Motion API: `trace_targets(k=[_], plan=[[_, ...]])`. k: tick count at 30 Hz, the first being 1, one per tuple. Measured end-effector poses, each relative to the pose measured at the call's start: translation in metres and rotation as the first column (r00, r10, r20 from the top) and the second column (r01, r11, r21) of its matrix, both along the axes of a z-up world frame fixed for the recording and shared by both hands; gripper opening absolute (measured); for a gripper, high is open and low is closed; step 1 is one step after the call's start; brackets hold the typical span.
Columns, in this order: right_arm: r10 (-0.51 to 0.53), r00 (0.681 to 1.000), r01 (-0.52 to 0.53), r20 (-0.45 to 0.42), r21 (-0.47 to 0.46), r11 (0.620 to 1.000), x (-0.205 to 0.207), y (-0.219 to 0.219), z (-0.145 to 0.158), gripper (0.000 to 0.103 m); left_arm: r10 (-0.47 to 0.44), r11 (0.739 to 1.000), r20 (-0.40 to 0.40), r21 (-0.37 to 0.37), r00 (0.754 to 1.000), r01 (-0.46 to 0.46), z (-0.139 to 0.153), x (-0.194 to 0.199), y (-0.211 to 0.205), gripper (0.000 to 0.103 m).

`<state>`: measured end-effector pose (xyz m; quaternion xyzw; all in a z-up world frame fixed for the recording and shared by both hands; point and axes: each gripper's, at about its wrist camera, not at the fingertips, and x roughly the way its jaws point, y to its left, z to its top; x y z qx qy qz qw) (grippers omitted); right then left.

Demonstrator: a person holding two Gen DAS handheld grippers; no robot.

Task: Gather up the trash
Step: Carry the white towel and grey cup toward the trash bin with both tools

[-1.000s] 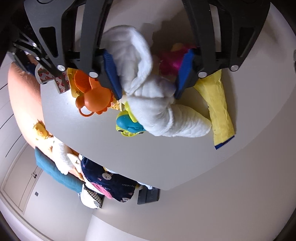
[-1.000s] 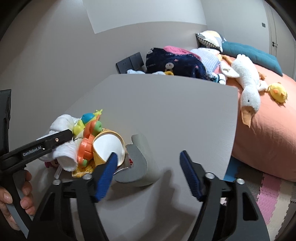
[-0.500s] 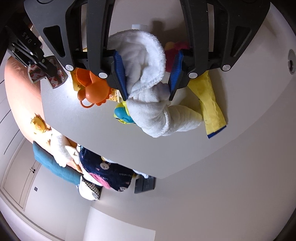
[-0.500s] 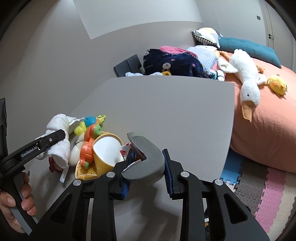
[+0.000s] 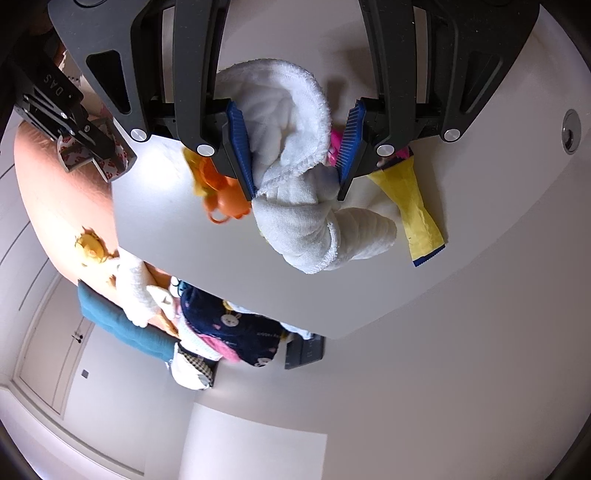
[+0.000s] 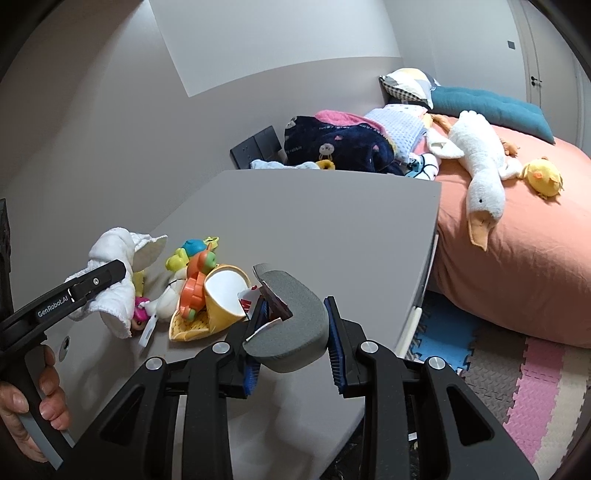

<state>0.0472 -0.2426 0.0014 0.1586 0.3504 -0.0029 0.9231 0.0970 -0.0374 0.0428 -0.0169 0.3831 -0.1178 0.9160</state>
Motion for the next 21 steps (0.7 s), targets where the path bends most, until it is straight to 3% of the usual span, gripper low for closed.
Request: trace_targets(k=[21], plan=[[-0.032,0.998,0.033,0.059,-0.015,0.999,-0.082,-0.013,0.031,0.032,-0.083,0.997,0.011,-0.006,0.997,0.083,0.008,-0.070,-0.034,0.042]])
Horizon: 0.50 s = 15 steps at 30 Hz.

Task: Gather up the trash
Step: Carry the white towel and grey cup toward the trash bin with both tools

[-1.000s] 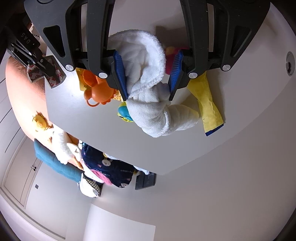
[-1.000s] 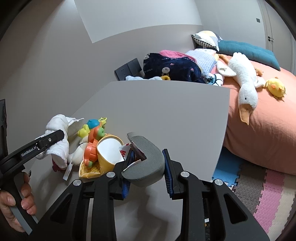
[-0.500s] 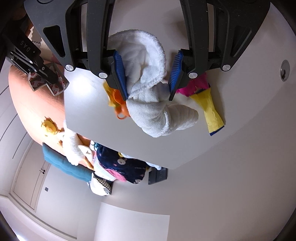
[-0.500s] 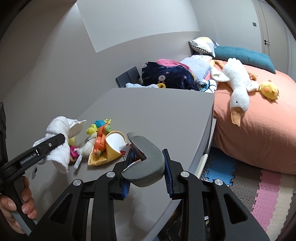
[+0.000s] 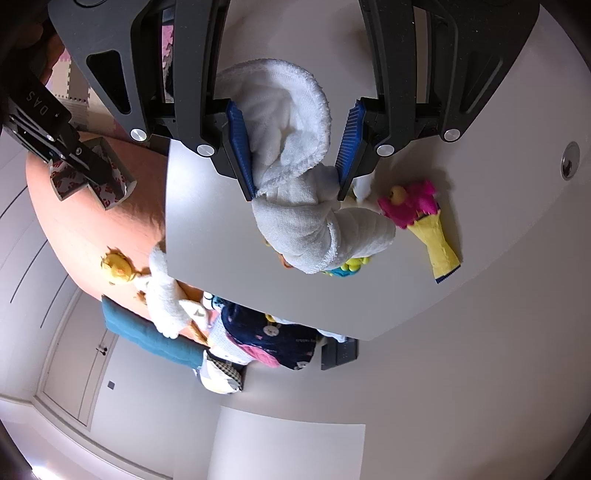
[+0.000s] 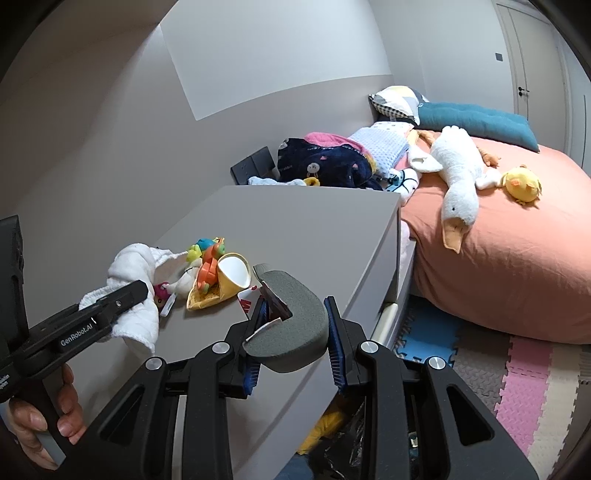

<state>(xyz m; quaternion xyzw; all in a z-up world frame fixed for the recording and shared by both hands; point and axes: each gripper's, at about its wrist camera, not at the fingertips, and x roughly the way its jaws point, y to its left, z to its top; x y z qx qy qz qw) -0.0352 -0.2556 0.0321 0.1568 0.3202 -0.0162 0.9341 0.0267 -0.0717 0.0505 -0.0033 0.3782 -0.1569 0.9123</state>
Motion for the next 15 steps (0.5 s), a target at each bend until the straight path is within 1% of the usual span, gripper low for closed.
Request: trace_targets(k=[15], plan=[[-0.030,0.999,0.030,0.026,-0.003,1.000,-0.047,-0.011,0.004,0.032,-0.047,0.999,0.004,0.010,0.999,0.047,-0.003,-0.038,-0.017,0.042]])
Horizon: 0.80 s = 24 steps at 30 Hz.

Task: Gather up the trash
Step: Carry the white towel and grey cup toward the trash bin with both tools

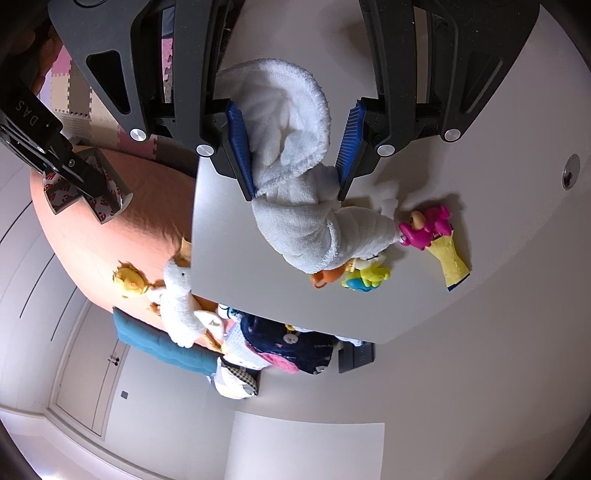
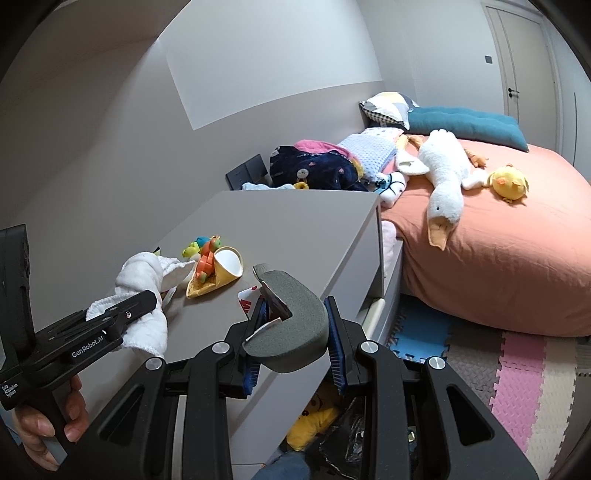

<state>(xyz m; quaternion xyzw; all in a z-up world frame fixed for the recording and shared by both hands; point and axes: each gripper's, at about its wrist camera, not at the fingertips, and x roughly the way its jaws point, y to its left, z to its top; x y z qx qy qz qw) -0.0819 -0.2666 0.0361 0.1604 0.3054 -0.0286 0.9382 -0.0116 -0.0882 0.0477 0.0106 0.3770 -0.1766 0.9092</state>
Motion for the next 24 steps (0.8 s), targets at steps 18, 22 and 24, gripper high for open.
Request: trace_targets(k=[18,22,24], plan=[[-0.059,0.998,0.059,0.017,0.000,0.998,-0.047,-0.028,0.002,0.032,-0.077,0.997,0.005,0.007,0.997,0.077,0.000,-0.036,-0.036,0.043],[-0.080,0.997,0.080,0.017,0.001,0.997,-0.056,-0.037,0.001,0.032,-0.104,0.995,0.007,0.013,0.995,0.103,-0.001,-0.043,-0.049,0.043],[-0.095,0.995,0.095,0.018,0.003,0.995,-0.061,-0.042,0.001,0.032,-0.117,0.993,0.007,0.016,0.993,0.117,-0.002,-0.046,-0.055,0.043]])
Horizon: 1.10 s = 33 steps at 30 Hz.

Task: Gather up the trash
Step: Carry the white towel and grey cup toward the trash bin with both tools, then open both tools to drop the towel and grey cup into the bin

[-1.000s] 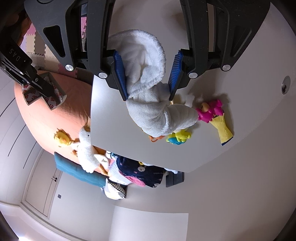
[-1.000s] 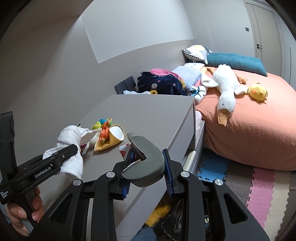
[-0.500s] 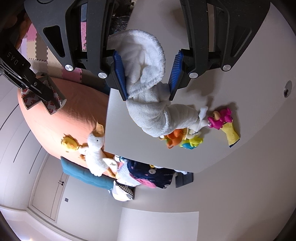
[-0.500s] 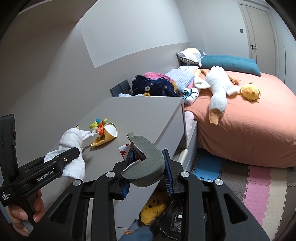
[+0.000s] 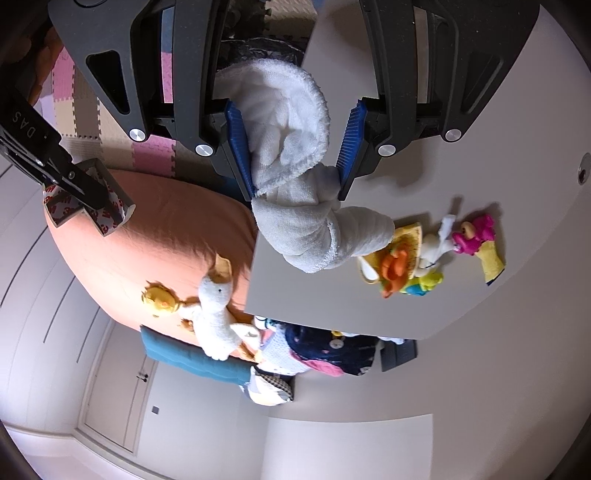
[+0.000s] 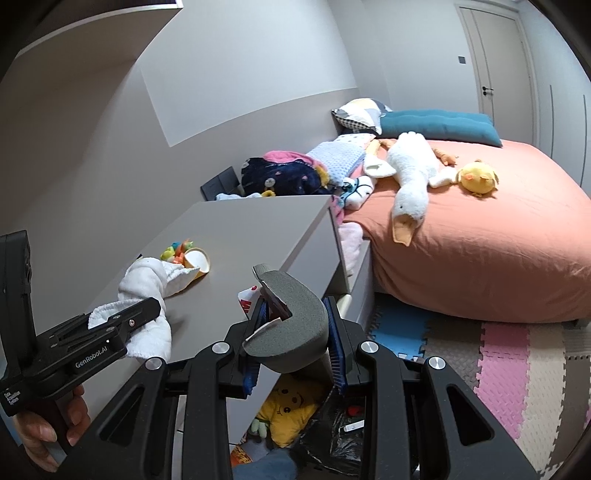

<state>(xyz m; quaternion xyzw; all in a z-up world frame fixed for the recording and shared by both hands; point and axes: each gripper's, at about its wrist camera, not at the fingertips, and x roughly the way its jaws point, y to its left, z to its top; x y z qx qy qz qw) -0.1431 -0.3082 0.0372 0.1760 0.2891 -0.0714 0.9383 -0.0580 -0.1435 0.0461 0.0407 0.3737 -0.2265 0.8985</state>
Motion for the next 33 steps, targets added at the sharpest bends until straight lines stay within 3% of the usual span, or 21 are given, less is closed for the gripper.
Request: trace_targets(k=[12,23,33], plan=[[-0.084,0.996,0.084,0.000,0.002,0.996,-0.030,-0.033,-0.002,0.032,-0.106,0.994,-0.018,0.019,0.994,0.106,-0.009,-0.022,-0.045,0.043],[-0.168,0.985,0.169,-0.028,0.014,0.986,-0.050,-0.068,-0.012,0.032,-0.222,0.973,-0.031,0.055,0.975,0.223,-0.021,-0.040,-0.089,0.043],[-0.189,0.980,0.190,-0.056,0.027,0.981,-0.047,-0.079,-0.021,0.032,-0.260,0.959,-0.059,0.100,0.964,0.265,-0.034,-0.042,-0.099,0.046]])
